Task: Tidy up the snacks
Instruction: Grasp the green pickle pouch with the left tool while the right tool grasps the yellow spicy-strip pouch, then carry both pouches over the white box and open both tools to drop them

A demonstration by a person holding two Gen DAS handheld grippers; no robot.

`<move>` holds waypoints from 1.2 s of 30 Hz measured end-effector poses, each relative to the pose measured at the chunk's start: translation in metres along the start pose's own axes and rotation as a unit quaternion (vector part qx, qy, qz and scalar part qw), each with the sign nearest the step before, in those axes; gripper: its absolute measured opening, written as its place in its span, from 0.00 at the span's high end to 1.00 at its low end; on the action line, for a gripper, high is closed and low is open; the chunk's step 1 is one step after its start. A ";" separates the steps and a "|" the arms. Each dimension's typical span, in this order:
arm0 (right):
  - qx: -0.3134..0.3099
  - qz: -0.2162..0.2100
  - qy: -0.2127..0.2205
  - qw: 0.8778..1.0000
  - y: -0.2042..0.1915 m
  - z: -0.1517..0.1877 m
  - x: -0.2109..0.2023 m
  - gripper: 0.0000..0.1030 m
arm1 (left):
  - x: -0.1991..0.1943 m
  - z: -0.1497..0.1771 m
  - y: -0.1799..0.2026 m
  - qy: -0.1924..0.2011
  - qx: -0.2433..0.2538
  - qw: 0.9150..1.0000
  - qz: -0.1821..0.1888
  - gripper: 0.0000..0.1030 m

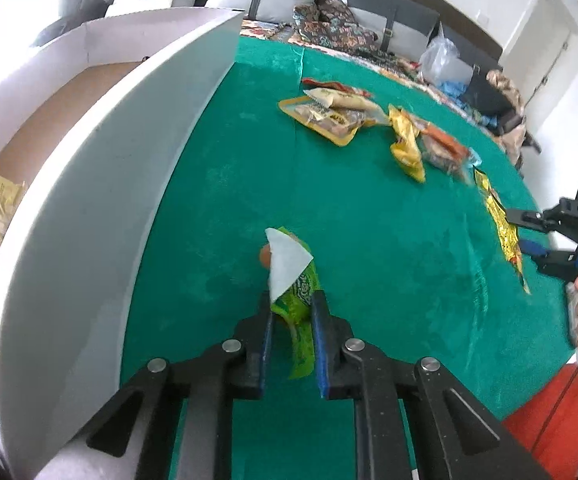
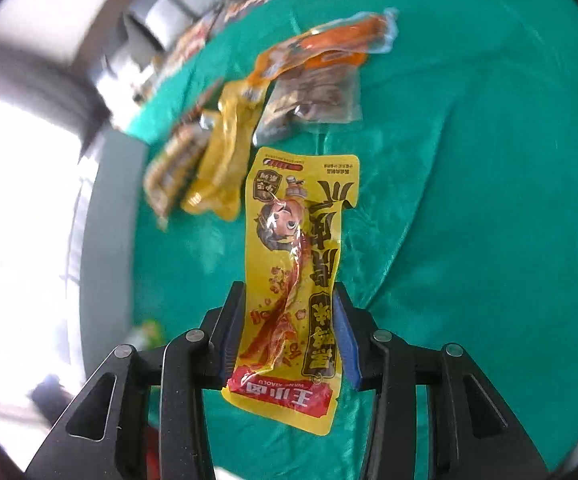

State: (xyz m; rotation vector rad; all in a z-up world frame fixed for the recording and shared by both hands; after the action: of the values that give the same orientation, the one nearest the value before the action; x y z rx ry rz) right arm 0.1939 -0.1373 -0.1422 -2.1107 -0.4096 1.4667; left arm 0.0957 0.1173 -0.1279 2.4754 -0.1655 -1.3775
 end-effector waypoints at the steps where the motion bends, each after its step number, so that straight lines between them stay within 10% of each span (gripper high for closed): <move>1: 0.012 -0.020 0.004 1.000 -0.001 -0.002 -0.003 0.58 | -0.002 -0.001 0.000 0.003 -0.007 1.000 0.007 0.86; 8: 0.018 -0.080 0.014 0.997 -0.022 -0.004 -0.022 0.58 | -0.040 -0.028 -0.002 0.032 -0.078 0.993 0.084 0.86; 15: -0.066 -0.131 0.006 0.989 -0.133 -0.007 -0.029 0.58 | -0.114 -0.070 -0.036 0.103 -0.149 0.972 0.148 0.86; 21: -0.173 -0.192 -0.024 0.966 -0.288 0.008 -0.006 0.57 | -0.174 -0.097 -0.124 0.167 -0.174 0.968 0.068 0.86; 27: -0.284 -0.167 -0.040 0.943 -0.401 0.050 0.067 0.52 | -0.162 -0.079 -0.190 0.131 -0.172 0.976 -0.039 0.85; 28: -0.295 -0.147 -0.037 0.943 -0.405 0.057 0.080 0.45 | -0.153 -0.073 -0.197 0.119 -0.168 0.976 -0.066 0.76; 30: -0.325 -0.098 -0.043 0.940 -0.404 0.072 0.102 0.30 | -0.143 -0.062 -0.204 0.101 -0.163 0.975 -0.110 0.15; 36: -0.390 -0.006 0.009 0.921 -0.359 0.073 0.091 0.28 | -0.155 -0.057 -0.200 0.147 -0.172 0.964 -0.138 0.03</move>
State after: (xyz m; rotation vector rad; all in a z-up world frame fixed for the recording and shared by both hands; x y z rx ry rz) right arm 0.1775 0.2204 -0.0232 -2.6940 -1.1540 1.4086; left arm 0.0518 0.3563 -0.0372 2.4230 0.4627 -1.0058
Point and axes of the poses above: each gripper's, at about its wrist camera, not at the fingertips, and x roughly the way its jaws point, y to its right, z to its underside, the point moved 7 cm from there along x, roughly the way its jaws point, and after that the axes turned 4 degrees about -x, right-handed, at the moved point
